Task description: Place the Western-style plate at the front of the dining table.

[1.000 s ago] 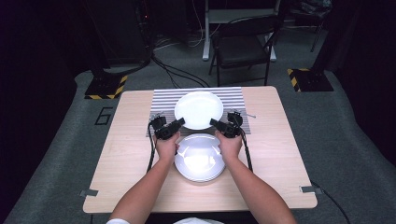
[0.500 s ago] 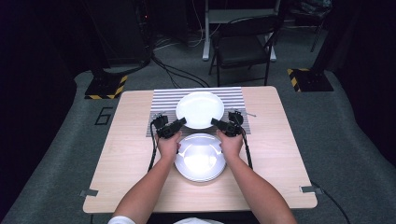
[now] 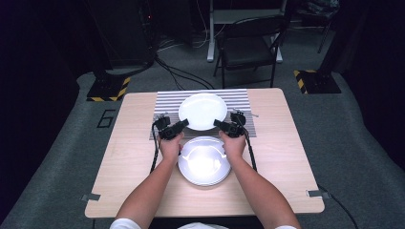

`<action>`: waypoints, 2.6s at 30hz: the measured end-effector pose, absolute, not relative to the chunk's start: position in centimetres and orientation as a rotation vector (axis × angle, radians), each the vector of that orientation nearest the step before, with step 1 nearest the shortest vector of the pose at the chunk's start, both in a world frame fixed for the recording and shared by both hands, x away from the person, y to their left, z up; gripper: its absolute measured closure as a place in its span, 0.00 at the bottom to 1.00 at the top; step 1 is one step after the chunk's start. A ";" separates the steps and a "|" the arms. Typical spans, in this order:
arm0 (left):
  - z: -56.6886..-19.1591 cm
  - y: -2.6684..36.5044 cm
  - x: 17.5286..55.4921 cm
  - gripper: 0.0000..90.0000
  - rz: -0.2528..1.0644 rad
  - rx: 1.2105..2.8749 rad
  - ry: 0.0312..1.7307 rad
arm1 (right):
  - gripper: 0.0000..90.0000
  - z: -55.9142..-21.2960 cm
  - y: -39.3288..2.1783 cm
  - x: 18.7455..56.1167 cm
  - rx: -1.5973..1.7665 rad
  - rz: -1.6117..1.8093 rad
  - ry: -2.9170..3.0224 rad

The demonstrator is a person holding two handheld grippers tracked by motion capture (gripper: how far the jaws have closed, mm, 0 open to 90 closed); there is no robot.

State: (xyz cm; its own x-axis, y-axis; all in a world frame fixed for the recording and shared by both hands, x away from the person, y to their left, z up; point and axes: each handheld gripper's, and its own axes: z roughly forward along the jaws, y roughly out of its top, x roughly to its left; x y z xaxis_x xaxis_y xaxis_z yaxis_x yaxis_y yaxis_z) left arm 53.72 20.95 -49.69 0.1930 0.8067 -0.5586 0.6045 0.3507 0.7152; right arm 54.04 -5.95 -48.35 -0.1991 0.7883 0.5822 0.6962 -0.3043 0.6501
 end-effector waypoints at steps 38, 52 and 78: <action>-51.1 20.5 55.3 0.72 0.196 1.410 1.521 | 0.72 -50.1 -6.7 55.3 2.008 1.475 1.819; -51.3 20.8 55.5 0.72 0.166 1.390 1.560 | 0.72 -50.1 -6.2 55.6 2.028 1.449 1.831; -51.5 20.9 56.0 0.72 0.147 1.421 1.596 | 0.71 -50.8 -6.3 56.1 2.116 1.442 1.818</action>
